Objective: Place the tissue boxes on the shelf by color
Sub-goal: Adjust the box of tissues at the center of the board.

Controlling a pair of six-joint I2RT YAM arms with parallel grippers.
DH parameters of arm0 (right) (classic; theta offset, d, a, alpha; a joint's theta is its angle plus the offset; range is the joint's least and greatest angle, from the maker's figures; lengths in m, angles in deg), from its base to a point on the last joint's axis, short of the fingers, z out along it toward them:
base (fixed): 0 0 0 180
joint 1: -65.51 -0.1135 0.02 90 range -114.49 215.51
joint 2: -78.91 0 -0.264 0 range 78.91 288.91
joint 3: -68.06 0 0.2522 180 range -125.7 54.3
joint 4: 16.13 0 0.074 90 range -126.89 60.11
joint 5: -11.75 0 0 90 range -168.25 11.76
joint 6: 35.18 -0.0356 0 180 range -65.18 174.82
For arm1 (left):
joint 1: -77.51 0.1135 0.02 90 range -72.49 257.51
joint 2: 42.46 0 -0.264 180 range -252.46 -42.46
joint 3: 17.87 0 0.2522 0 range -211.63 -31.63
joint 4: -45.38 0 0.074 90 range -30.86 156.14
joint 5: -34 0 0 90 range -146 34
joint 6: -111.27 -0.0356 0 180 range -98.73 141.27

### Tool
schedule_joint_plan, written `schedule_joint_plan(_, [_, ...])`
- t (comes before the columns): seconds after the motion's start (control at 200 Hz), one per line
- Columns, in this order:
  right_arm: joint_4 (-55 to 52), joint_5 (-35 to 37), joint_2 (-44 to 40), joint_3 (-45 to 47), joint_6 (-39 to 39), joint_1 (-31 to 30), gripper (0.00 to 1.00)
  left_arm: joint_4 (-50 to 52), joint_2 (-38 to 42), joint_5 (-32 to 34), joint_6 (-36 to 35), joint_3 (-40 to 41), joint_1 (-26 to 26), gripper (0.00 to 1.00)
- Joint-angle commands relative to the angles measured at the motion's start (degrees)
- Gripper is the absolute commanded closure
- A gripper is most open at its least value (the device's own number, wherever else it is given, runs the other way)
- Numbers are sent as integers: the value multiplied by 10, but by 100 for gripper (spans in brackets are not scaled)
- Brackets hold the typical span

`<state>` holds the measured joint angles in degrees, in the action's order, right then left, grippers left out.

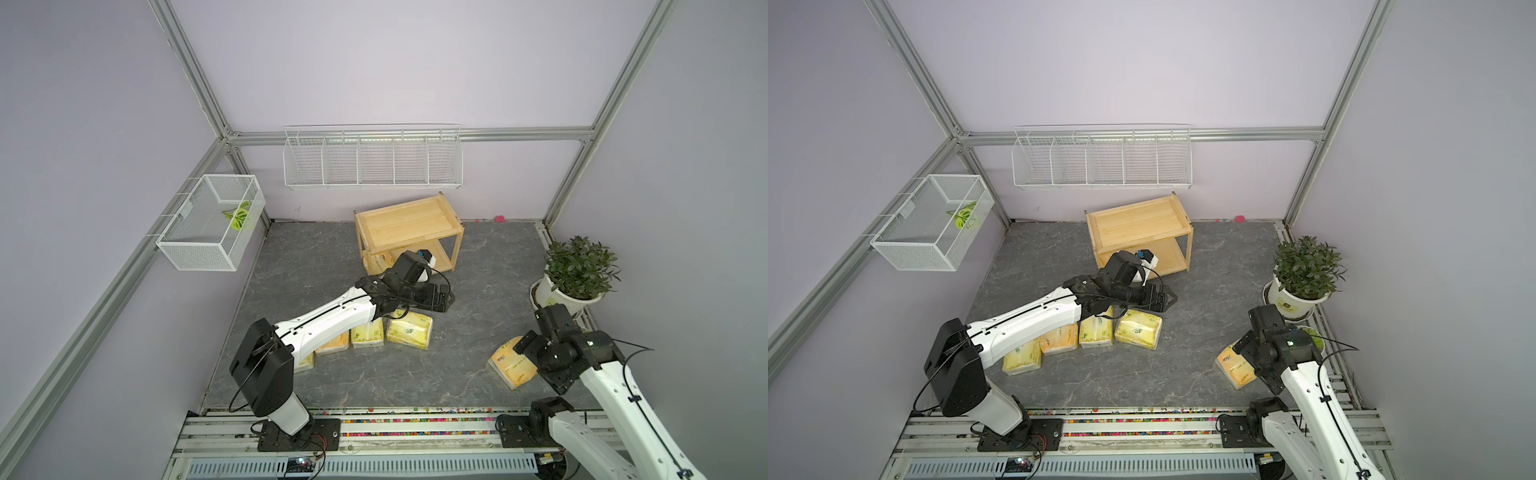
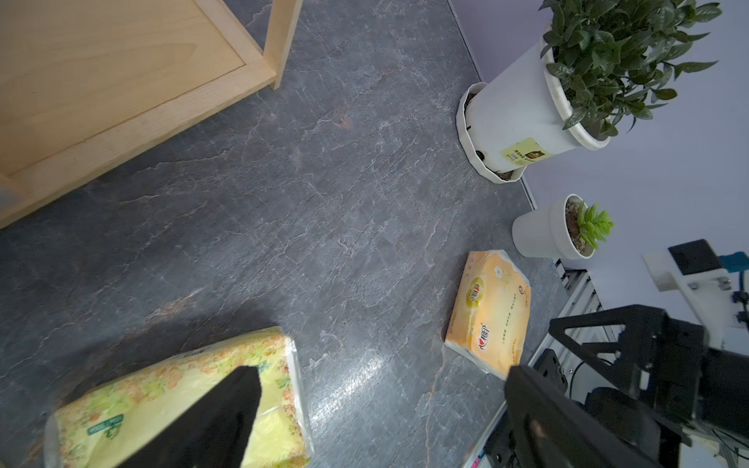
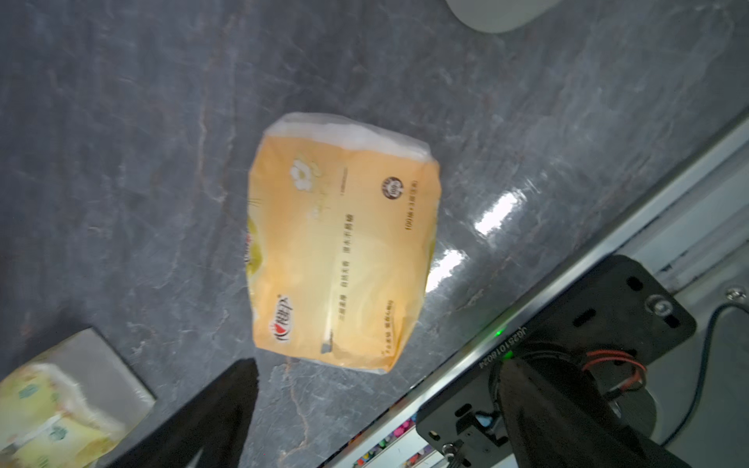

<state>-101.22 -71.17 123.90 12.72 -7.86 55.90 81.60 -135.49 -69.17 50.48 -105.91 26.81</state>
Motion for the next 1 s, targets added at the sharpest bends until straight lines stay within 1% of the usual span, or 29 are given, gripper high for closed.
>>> schedule_joint_plan(0.0, [-2, 7, -8, 41, -38, 4, 2, -12, -4, -17, -24, -27, -3, 0])
schedule_joint_plan(0.185, [127, -48, -29, 118, -43, 4, 2, -5, -10, -25, -33, -33, -3, 0])
schedule_joint_plan(0.325, [207, -62, -51, 165, -35, 4, 2, -3, -11, -28, -32, -33, -3, 0])
schedule_joint_plan(0.495, [274, -82, -45, 172, 1, 4, 2, -1, -8, -29, -34, -30, -3, 0])
schedule_joint_plan(0.63, [341, -137, 20, 155, 47, 4, 3, -5, -8, -36, -35, -22, -4, 0])
schedule_joint_plan(0.785, [384, -201, 133, 107, 120, 4, 3, -16, -13, -56, -32, -14, -4, 0])
schedule_joint_plan(0.865, [406, -220, 178, 86, 140, 4, 3, -18, -19, -64, -30, -14, -4, 0])
schedule_joint_plan(0.995, [433, -225, 216, 60, 148, 3, 3, -21, -41, -76, -29, -23, -4, 0])
